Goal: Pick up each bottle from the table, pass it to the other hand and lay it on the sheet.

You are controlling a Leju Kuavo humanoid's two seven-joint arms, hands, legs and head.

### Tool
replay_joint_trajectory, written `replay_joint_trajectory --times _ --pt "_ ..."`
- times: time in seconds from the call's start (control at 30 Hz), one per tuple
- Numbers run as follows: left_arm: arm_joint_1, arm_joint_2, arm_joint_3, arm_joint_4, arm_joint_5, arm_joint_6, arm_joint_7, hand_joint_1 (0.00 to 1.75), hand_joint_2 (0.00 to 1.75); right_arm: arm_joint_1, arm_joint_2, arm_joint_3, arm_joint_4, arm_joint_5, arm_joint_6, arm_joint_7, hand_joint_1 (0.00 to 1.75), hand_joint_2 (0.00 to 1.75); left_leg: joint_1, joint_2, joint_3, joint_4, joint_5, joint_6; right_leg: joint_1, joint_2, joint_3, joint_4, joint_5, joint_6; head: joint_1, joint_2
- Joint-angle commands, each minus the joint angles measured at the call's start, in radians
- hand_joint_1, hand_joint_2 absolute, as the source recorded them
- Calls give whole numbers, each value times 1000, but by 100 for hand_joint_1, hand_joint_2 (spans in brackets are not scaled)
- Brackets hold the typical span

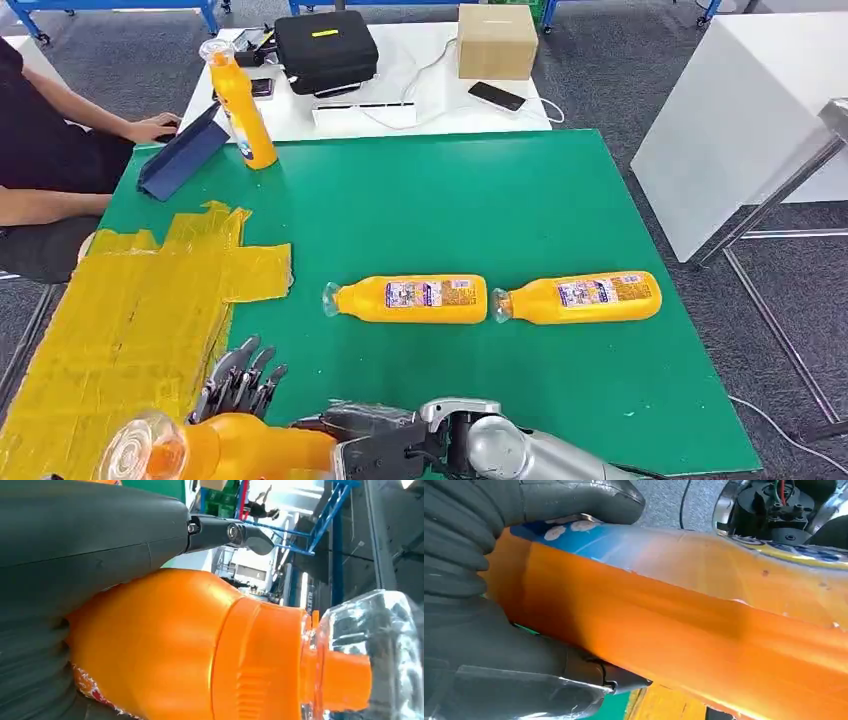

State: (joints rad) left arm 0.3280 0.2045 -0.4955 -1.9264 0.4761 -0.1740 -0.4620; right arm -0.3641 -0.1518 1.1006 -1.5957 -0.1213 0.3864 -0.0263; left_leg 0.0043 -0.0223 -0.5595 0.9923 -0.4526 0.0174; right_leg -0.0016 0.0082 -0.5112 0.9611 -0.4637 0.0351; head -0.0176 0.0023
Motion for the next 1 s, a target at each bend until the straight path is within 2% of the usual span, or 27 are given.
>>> replay_joint_trajectory --times 0.03,0.07,0.5,0.67,0.7,0.73,0.77,0.8,0.87,1.0 --pt "-39 74 -81 87 33 -79 8 0 175 -74 -20 63 62 6 34 -19 175 175 0 3 3 -2 0 -1 0 0 3 -2 0 0 0 0" --pt "-43 70 -79 88 28 -88 -2 175 175 -74 -18 65 65 4 37 -20 175 175 0 2 2 -2 0 0 0 0 2 -1 0 0 0 0" --pt "-47 55 -66 96 -31 -106 -27 175 175 -74 -45 61 59 0 40 -24 175 175 0 3 3 -1 0 -1 1 0 3 -2 0 0 0 0" --pt "-29 53 -56 82 -39 -81 -35 175 175 -32 -86 6 19 41 -18 -40 175 175 0 1 1 -1 0 0 0 -1 2 -1 0 0 0 0" --pt "-21 53 -52 73 -45 -67 -35 175 175 -12 -94 -18 4 66 -53 -42 150 175 0 1 2 -1 0 0 0 -1 3 -2 0 0 0 0" --pt "-4 48 -38 58 -58 -32 -37 175 175 10 -103 -44 -20 121 -100 -52 5 175 0 1 3 -1 0 0 1 -2 3 -2 0 0 0 0" --pt "24 33 -25 26 -88 27 -32 175 175 52 -122 -88 -57 176 -155 -46 0 175 0 0 2 -1 0 0 0 -2 2 -1 0 0 0 0" --pt "43 29 -23 -3 -128 85 -24 175 175 100 -135 -142 -92 197 -195 -50 0 0 0 0 1 0 0 0 0 -2 1 -1 0 0 0 0" --pt "74 25 26 -55 -266 253 -1 175 175 228 -162 -281 -189 252 -275 -56 0 0 0 -1 0 1 -1 0 0 -3 1 -1 -1 1 0 0" --pt "80 29 52 -75 -264 248 13 175 175 264 -176 -317 -226 263 -262 -58 0 0 0 -2 -1 1 -1 0 0 -3 0 0 -1 0 0 0"
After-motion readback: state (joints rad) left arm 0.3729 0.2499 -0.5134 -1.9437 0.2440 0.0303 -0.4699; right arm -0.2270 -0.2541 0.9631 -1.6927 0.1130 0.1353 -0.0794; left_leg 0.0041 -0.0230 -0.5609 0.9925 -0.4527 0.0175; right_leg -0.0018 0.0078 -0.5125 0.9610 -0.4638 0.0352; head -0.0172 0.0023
